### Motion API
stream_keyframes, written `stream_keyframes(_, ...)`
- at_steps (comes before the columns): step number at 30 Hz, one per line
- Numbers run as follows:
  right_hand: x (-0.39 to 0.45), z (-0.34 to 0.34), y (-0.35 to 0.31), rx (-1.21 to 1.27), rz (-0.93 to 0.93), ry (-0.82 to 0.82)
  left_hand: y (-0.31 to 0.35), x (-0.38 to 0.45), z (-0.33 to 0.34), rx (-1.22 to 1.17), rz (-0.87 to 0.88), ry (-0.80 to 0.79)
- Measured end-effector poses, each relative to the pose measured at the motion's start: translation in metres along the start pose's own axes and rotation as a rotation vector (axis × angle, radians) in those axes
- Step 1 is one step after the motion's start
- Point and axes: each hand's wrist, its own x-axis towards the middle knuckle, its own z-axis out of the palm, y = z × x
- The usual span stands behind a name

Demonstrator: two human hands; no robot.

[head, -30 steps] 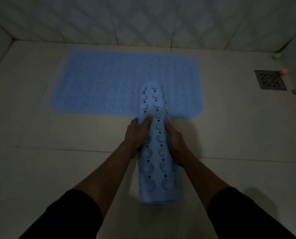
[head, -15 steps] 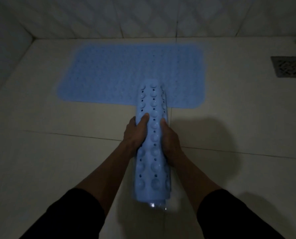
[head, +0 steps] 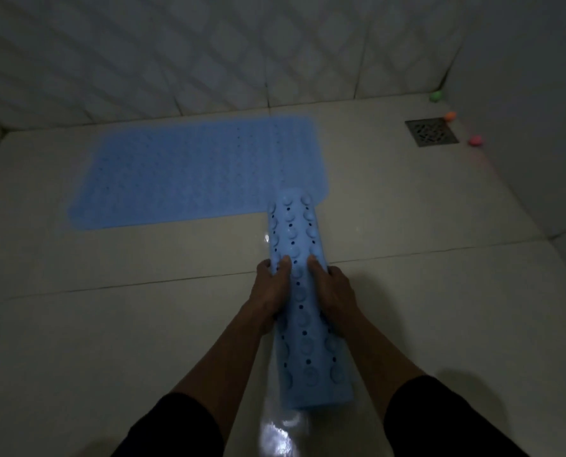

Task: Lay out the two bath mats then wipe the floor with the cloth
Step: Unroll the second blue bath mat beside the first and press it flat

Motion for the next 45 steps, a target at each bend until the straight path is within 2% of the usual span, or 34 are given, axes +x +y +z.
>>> stream_keyframes(5, -0.003, -0.009, -0.003, 0.031, 0.005, 0.112, 0.007, -0.008, 0.008, 0.039, -0.020, -0.109)
stream_keyframes(9, 0.003, -0.010, -0.011, -0.032, -0.047, 0.182, 0.005, 0.001, 0.018, 0.042, 0.048, -0.146)
stream_keyframes(14, 0.012, -0.018, -0.005, -0.455, -0.023, 0.192, -0.002, -0.014, 0.018, 0.104, 0.016, -0.116)
stream_keyframes(18, 0.005, 0.001, -0.009, -0.315, -0.079, 0.145, -0.003, -0.010, 0.005, 0.207, -0.029, -0.059)
stream_keyframes(22, 0.001, 0.012, -0.011, -0.191, -0.137, 0.185, -0.006, -0.009, -0.013, 0.247, -0.083, -0.007)
stream_keyframes(26, 0.003, 0.008, -0.017, -0.256, -0.164, 0.137, -0.011, -0.014, -0.032, 0.150, -0.102, 0.059)
stream_keyframes(28, 0.005, 0.018, -0.019, -0.275, -0.107, 0.089, -0.014, -0.015, -0.041, 0.102, -0.063, 0.029)
stream_keyframes(31, 0.005, 0.038, -0.017, -0.471, -0.063, 0.023, -0.018, -0.017, -0.048, 0.003, -0.059, -0.022)
stream_keyframes(34, -0.003, 0.047, -0.018, -0.391, -0.104, -0.020, -0.023, -0.016, -0.053, -0.033, -0.114, -0.022)
stream_keyframes(39, -0.008, 0.049, -0.020, -0.301, -0.252, 0.026, -0.020, -0.016, -0.055, -0.044, -0.088, -0.015)
stream_keyframes(45, -0.004, 0.056, -0.020, -0.329, -0.249, 0.089, -0.022, -0.010, -0.048, -0.019, -0.031, 0.011)
